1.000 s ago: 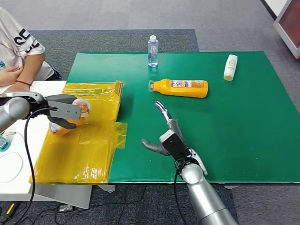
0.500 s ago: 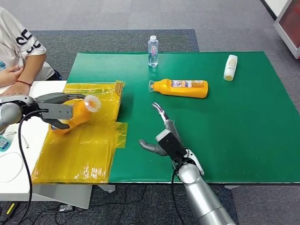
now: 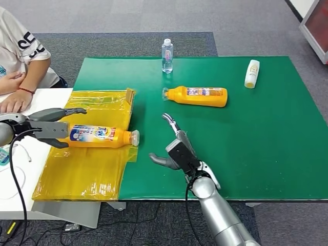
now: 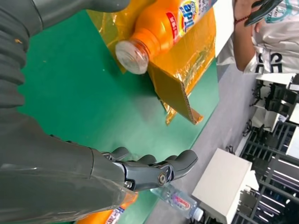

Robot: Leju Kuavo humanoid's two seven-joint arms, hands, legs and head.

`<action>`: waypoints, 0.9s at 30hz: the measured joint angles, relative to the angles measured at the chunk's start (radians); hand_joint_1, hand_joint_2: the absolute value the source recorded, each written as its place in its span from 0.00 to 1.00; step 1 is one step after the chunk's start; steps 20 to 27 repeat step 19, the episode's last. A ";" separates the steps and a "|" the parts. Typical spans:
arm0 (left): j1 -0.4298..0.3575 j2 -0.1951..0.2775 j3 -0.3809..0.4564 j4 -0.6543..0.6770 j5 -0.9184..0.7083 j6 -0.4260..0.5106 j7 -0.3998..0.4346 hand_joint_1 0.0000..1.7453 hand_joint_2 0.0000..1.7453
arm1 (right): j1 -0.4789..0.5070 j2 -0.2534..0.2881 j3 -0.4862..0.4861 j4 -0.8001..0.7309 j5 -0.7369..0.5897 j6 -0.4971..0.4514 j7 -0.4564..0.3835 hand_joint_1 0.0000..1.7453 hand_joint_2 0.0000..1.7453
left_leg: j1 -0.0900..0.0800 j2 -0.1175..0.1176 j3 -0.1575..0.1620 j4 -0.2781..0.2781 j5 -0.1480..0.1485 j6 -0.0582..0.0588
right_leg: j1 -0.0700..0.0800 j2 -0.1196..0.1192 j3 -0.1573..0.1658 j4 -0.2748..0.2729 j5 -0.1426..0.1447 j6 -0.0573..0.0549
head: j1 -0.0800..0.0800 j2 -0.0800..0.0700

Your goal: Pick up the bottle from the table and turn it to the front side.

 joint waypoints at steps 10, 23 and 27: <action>0.373 -0.077 0.337 -0.069 -0.071 0.170 -0.131 0.00 1.00 | 0.009 -0.004 -0.026 -0.028 -0.149 0.085 -0.032 0.00 1.00 | 0.000 0.000 0.000 0.000 -0.001 0.000 | -0.001 0.000 -0.002 -0.001 0.000 0.000 | 0.000 0.000; 0.637 -0.292 0.682 -0.162 -0.127 0.149 -0.193 0.00 1.00 | 0.041 -0.048 -0.124 -0.160 -0.264 0.181 -0.048 0.00 1.00 | -0.001 0.001 0.000 0.000 -0.002 0.002 | -0.001 0.000 -0.001 -0.002 0.000 0.002 | 0.000 0.000; 0.637 -0.292 0.682 -0.162 -0.127 0.149 -0.193 0.00 1.00 | 0.041 -0.048 -0.124 -0.160 -0.264 0.181 -0.048 0.00 1.00 | -0.001 0.001 0.000 0.000 -0.002 0.002 | -0.001 0.000 -0.001 -0.002 0.000 0.002 | 0.000 0.000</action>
